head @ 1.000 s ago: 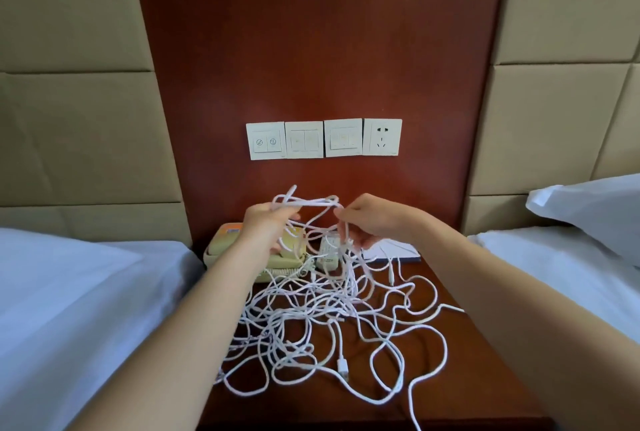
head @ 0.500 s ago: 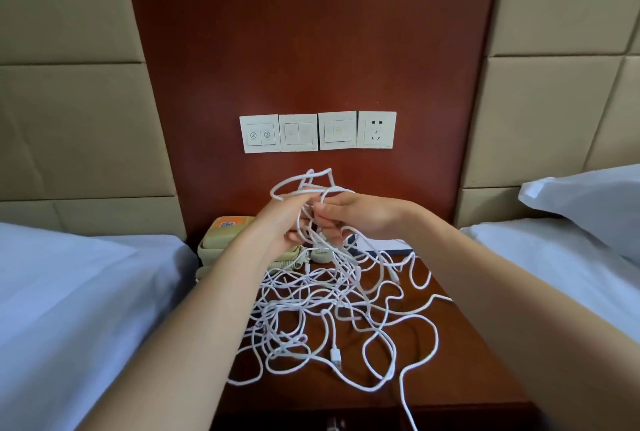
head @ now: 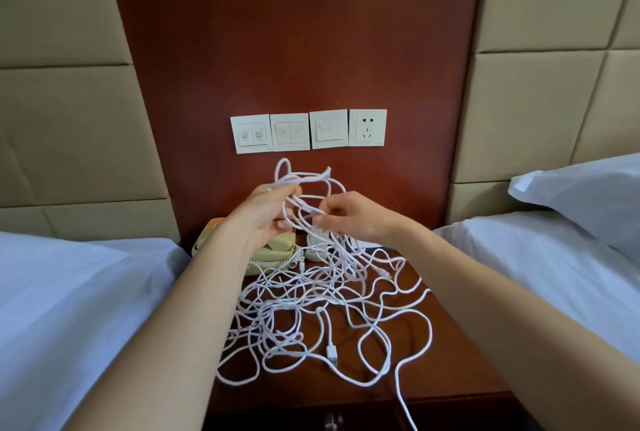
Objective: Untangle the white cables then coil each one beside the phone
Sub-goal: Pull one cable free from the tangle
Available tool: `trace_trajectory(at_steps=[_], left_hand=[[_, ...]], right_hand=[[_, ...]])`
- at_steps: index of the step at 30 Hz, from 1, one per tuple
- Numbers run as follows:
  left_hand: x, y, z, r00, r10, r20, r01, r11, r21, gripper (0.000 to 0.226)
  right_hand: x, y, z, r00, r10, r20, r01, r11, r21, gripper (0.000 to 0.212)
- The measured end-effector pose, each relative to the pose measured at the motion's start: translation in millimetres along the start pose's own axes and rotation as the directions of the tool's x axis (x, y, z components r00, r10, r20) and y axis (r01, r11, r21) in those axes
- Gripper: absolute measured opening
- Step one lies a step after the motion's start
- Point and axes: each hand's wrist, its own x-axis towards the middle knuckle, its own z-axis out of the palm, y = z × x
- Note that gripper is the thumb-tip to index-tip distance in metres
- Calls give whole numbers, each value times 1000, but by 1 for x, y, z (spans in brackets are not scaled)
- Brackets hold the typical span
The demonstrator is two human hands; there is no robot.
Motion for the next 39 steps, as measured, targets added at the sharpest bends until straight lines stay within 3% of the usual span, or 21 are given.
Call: trace_trajectory(at_steps=[4, 9, 14, 18, 23, 25, 28, 30, 32, 33, 36, 39], left_hand=[[9, -4, -6, 985, -20, -172, -7, 988, -152, 24], [9, 2, -21, 939, -51, -340, -90, 918, -386, 16], [21, 3, -62, 880, -126, -457, -103, 891, -443, 28], [25, -3, -67, 861, -150, -485, -138, 850, -508, 27], [27, -11, -65, 849, -186, -494, -125, 838, -531, 14], [22, -16, -57, 860, -178, -479, -112, 849, -516, 11], [13, -29, -39, 885, -130, -447, -57, 923, -381, 14], [9, -42, -26, 893, -15, -450, -14, 998, -61, 13], [5, -52, -14, 897, 138, -420, -41, 972, 231, 18], [4, -56, -8, 902, 176, -394, -56, 953, 297, 23], [3, -58, 7, 929, 177, -325, -58, 937, 345, 38], [4, -54, 15, 949, 120, -291, 9, 914, 405, 35]], right_hand=[[6, 13, 0, 989, -63, -130, 32, 972, -232, 21], [7, 40, -5, 983, 85, -163, -156, 855, -495, 11], [-5, 75, -10, 971, 175, -166, -232, 866, -444, 17], [3, 72, 1, 962, 217, -164, -272, 751, -602, 23], [8, 50, 12, 996, -8, -86, -69, 534, -843, 30], [9, 49, 16, 993, -83, -90, -32, 538, -843, 28], [8, 48, 21, 985, -74, -156, -52, 734, -677, 24], [6, 46, 24, 980, -63, -191, -49, 843, -535, 22], [5, 45, 28, 975, -98, -201, -13, 872, -489, 20], [5, 46, 31, 973, -120, -197, 11, 877, -481, 20], [10, 50, 39, 969, -188, -162, 95, 884, -458, 18], [12, 50, 44, 955, -245, -168, 183, 931, -317, 16]])
